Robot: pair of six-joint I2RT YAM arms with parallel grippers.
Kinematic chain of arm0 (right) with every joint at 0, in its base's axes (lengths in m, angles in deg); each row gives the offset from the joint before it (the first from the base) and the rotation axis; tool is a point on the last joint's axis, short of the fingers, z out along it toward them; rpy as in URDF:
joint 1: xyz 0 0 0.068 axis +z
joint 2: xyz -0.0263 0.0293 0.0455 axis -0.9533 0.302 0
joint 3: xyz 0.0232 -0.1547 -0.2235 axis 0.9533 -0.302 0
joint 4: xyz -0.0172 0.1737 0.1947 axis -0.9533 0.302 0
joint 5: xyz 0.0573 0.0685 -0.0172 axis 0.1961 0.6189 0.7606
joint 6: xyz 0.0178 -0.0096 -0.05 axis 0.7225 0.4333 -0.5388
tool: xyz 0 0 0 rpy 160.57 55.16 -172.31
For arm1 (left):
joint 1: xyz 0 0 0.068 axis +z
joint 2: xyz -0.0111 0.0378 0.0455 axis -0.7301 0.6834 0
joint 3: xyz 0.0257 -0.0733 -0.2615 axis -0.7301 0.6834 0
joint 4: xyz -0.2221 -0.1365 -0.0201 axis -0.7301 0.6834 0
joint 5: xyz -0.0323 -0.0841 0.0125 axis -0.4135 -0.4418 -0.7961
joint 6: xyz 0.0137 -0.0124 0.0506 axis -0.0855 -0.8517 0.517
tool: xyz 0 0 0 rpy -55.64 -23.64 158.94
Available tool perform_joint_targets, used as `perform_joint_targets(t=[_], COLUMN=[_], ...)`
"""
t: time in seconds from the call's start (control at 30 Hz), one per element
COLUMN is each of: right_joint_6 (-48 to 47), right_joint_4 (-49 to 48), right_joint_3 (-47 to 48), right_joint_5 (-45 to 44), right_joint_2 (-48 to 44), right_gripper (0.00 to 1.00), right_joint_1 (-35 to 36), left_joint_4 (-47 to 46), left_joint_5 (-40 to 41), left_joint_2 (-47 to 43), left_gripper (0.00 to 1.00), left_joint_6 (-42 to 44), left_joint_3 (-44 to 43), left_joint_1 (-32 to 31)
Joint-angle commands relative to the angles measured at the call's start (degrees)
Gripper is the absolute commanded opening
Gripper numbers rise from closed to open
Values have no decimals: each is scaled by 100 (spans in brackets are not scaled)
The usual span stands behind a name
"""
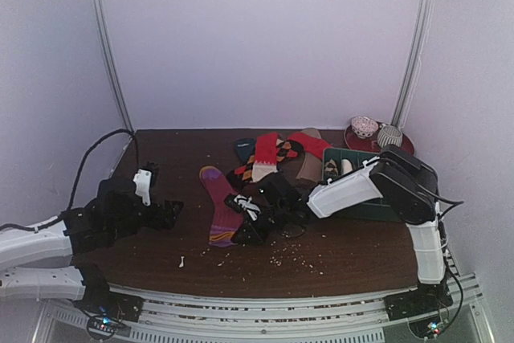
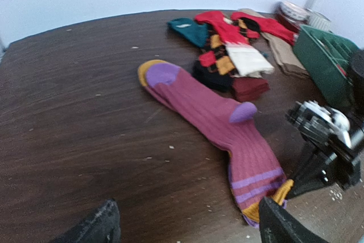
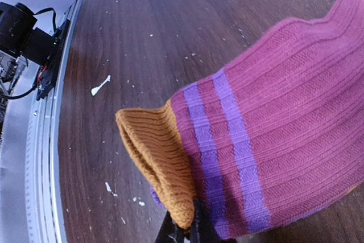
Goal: Roll the socks
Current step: Pick up the pair of socks from the center of the board, then roll a pair of socks at the center of the board.
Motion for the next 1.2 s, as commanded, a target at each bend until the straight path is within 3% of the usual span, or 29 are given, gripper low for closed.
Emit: perform_joint_targets(t=[0.0,0.1,0.23,0.43,0.6,0.77,1.03,1.17], right_joint_6=[848,873,1253,1075,807,773,782,803], right_joint_4=[1593,2067,2209,2699,3060,3100,3153,3134], right_joint_3=[-18,214,224,400,548,516,510,489], right_joint_5=[820,913,1385,1467,1362,1329,1293,1293], right_joint_2=[216,386,629,790,870,857,852,857], right_gripper=[0,0,0,0,0,0,0,0], right_joint_1=[-119,-220,-462,-692,-756,-780,-779,-777], left_joint_4=[-2175,-3259,-4006,-4996,-5483,-5718,-6385,-6448], left_joint_5=[-2089,-2644,-2812,-3084,-2876,-2908,-3198,-3335], left_joint_2=[86,350,1108,2694,3459,3965,4722,5056], left_gripper=[84,85,92,89,85,69,62,44], left_joint_6=[844,1256,1896,2165,2233,2533,2679,2658], left_joint_3=[574,1036,1151,1138,1133,946,819,677], left_joint_1=[1,-329,-824,-1037,-1087,-1088,-1081,-1084])
